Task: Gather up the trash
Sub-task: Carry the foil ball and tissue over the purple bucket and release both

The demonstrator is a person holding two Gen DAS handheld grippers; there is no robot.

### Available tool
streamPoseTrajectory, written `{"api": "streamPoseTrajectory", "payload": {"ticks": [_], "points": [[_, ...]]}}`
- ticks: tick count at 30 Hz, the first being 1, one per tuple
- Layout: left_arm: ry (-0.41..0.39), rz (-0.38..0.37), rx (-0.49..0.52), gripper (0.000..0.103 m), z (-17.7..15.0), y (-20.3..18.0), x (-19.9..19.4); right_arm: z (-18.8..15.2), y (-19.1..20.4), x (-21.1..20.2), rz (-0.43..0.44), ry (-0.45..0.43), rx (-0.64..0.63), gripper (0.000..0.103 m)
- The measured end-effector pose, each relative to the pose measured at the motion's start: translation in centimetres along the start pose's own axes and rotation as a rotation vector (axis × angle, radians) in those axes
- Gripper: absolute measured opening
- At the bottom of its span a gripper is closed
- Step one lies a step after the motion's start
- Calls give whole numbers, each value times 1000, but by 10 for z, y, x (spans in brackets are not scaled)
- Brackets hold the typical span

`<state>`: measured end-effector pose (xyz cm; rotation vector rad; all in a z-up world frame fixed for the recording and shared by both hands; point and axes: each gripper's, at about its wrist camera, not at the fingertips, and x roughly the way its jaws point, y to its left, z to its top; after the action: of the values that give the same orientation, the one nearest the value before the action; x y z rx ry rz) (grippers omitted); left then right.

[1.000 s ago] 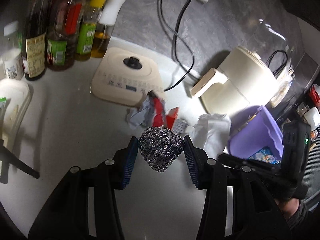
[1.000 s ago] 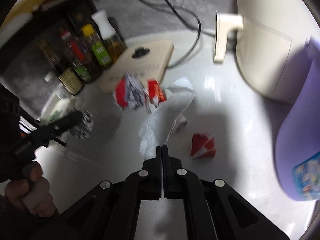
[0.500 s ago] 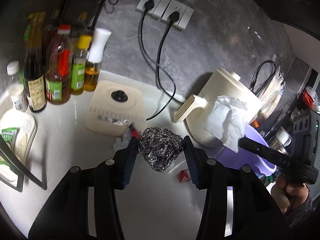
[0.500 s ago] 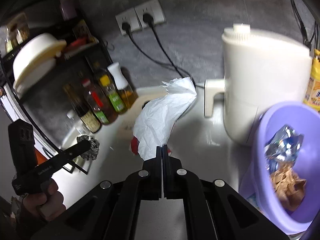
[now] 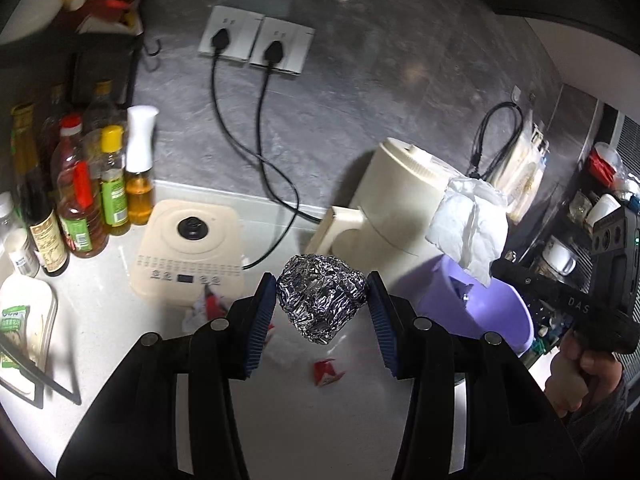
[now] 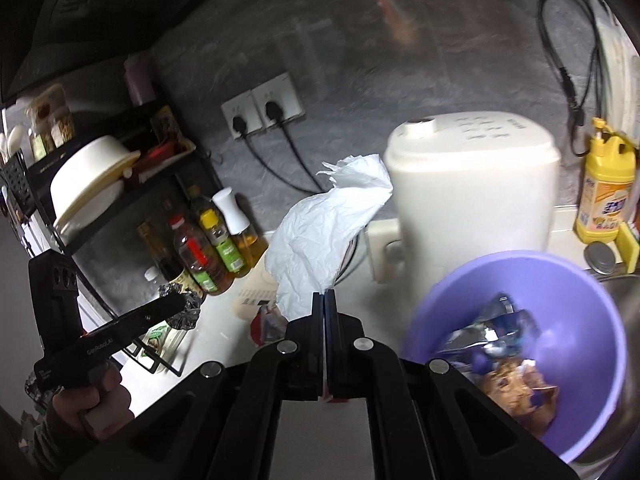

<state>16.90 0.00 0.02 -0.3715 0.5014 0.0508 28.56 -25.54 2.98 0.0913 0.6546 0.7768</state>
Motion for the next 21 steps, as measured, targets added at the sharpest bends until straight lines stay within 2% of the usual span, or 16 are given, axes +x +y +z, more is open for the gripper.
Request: {"api": "streamPoseTrajectory", "payload": {"ticks": [7,15,17,18,19,21], "points": [[-12,-4,30,47,2,-41,12,-4,-48,-25,-17,-21,38,2],[-38,-40,36,47,-11,-85,19,-24,-91,-41,-45,10,25,7],[-33,-49,40,47,-15,-94,21,-30,-103,-49,-63,-3,30,35],[-30,-54,44,47,-17,-100,23,-31,-108,-57,-73,-29,44,67],[-27,-60,47,47,-17,-105,26,-32,-112,-65,-87,-61,54,79],[-24,-68,52,47,-16,-114,30,-33,-120,-77,-108,-88,52,79]]}}
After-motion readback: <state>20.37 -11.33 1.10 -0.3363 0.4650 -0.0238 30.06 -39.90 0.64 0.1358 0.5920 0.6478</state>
